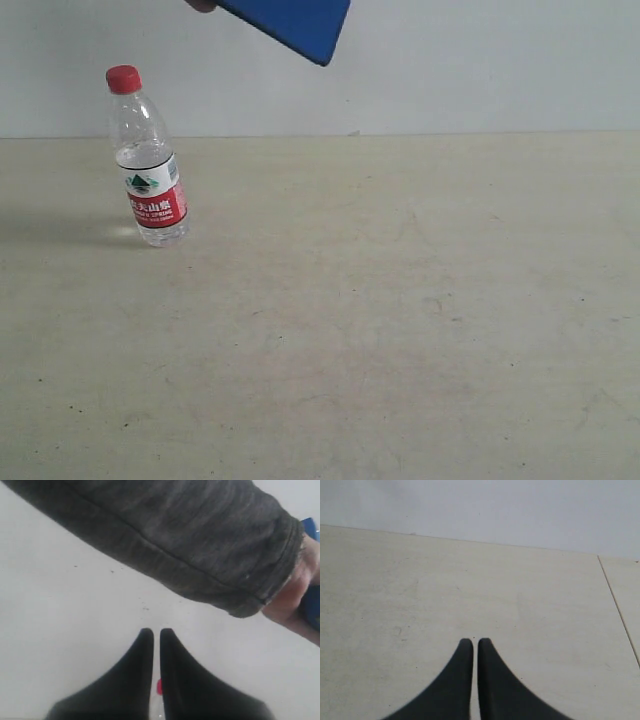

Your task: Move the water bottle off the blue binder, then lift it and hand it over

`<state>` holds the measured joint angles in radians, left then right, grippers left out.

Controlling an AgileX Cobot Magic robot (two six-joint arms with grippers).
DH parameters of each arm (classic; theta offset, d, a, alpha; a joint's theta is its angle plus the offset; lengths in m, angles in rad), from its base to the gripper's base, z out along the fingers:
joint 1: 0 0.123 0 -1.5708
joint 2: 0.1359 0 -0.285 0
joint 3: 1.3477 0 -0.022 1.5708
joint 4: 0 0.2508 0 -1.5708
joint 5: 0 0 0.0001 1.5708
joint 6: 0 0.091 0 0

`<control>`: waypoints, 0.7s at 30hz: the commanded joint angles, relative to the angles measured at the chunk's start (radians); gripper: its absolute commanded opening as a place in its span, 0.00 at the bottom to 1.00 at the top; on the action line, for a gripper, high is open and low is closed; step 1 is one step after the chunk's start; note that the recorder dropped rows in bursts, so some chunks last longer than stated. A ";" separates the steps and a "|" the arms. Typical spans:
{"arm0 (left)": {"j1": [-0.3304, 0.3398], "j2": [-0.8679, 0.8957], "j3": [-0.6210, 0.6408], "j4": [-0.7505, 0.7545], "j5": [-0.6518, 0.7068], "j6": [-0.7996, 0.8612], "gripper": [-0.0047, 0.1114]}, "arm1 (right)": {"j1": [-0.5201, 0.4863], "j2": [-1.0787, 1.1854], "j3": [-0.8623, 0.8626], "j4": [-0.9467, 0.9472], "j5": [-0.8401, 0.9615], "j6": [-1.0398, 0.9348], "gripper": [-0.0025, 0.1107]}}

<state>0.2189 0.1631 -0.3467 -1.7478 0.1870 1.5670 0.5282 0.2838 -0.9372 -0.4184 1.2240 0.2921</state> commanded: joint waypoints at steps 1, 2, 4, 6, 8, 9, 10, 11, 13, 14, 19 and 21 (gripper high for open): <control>0.002 -0.005 -0.006 0.003 0.104 -0.093 0.08 | 0.002 -0.002 0.002 -0.009 -0.003 0.002 0.02; 0.002 -0.003 -0.006 0.028 0.108 -0.149 0.08 | 0.002 -0.002 0.002 -0.009 -0.003 0.002 0.02; 0.002 -0.003 -0.006 0.238 0.108 -0.406 0.08 | 0.002 -0.002 0.002 -0.009 -0.003 0.002 0.02; 0.002 -0.003 -0.006 0.539 0.123 -0.734 0.08 | 0.002 -0.002 0.002 -0.009 -0.003 0.002 0.02; 0.002 -0.003 -0.003 0.925 0.178 -1.174 0.08 | 0.002 -0.002 0.002 -0.009 -0.003 0.002 0.02; 0.002 -0.003 0.005 1.069 0.212 -1.338 0.08 | 0.002 -0.002 0.002 -0.009 -0.003 0.002 0.02; 0.002 -0.003 0.016 1.169 0.237 -1.445 0.08 | 0.002 -0.002 0.002 -0.009 -0.003 0.002 0.02; 0.002 -0.003 0.026 1.240 0.241 -1.497 0.08 | 0.002 -0.002 0.002 -0.009 -0.003 0.002 0.02; 0.002 -0.003 0.048 1.327 0.239 -1.507 0.08 | 0.002 -0.002 0.002 -0.009 -0.003 0.002 0.02; 0.002 -0.003 0.056 1.348 0.239 -1.507 0.08 | 0.002 -0.002 0.002 -0.009 -0.003 0.002 0.02; 0.002 -0.061 0.131 1.409 0.262 -1.501 0.08 | 0.002 -0.002 0.002 -0.009 -0.003 0.002 0.02; 0.002 -0.119 0.175 1.416 0.271 -1.501 0.08 | 0.002 -0.002 0.002 -0.009 -0.003 0.002 0.02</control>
<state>0.2189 0.1093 -0.2243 -0.3621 0.4356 0.0791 0.5282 0.2838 -0.9372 -0.4184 1.2259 0.2921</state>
